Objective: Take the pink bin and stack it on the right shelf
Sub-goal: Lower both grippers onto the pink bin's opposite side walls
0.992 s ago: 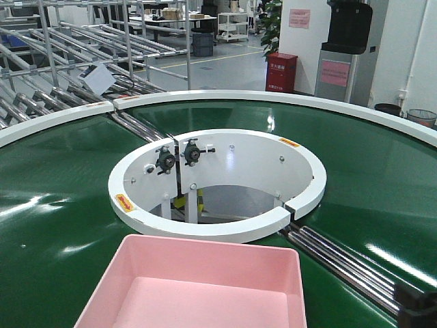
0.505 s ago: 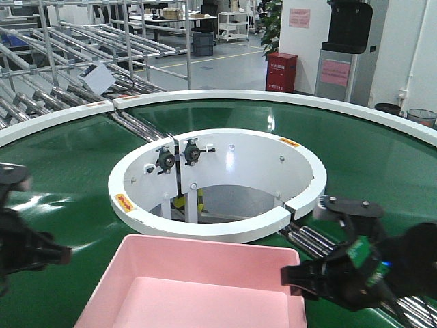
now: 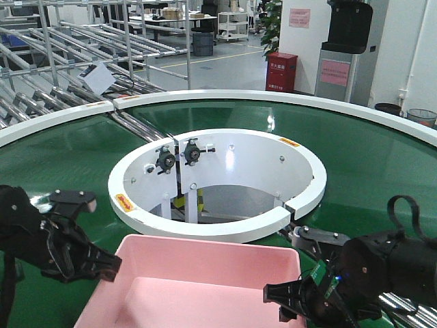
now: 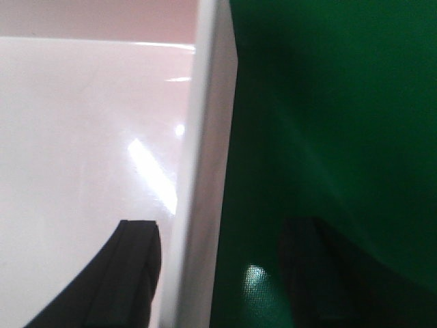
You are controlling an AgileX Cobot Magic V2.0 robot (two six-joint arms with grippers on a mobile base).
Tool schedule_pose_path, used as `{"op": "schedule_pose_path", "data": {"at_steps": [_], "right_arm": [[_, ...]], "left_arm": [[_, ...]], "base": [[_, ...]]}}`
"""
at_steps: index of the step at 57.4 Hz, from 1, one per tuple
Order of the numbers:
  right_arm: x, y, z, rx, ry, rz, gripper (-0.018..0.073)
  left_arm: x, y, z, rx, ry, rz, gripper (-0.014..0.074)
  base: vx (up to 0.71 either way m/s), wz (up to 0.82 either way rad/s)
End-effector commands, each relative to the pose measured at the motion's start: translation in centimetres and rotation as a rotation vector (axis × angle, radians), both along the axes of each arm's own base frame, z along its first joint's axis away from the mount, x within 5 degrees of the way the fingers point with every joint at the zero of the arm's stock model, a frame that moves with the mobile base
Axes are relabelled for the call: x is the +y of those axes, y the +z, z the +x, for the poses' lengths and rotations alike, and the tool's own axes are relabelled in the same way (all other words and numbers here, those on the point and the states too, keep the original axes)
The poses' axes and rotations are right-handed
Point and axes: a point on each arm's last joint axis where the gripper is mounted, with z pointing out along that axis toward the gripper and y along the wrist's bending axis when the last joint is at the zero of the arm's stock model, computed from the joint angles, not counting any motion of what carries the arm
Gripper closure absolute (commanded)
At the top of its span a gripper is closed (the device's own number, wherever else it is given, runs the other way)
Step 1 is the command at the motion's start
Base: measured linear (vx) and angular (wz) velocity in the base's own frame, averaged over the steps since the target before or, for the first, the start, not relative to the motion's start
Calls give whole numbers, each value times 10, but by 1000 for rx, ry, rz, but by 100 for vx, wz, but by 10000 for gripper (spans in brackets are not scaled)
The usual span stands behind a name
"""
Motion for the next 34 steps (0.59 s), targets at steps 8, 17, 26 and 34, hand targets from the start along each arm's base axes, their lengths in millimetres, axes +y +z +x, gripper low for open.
{"op": "schedule_pose_path", "data": {"at_steps": [8, 17, 26, 34], "right_arm": [[2, 22, 9, -134, 8, 33, 130], [2, 23, 10, -140, 8, 34, 243], [3, 22, 8, -117, -8, 55, 510], [3, 26, 5, -112, -2, 54, 573]], "left_arm": [[-11, -4, 8, -2, -18, -45, 127], [-12, -12, 9, 32, -19, -49, 169], [-14, -11, 7, 41, -23, -56, 384], [-17, -10, 3, 76, -36, -76, 608]], "base": [[0, 0], [0, 0], [0, 0], [0, 0]]}}
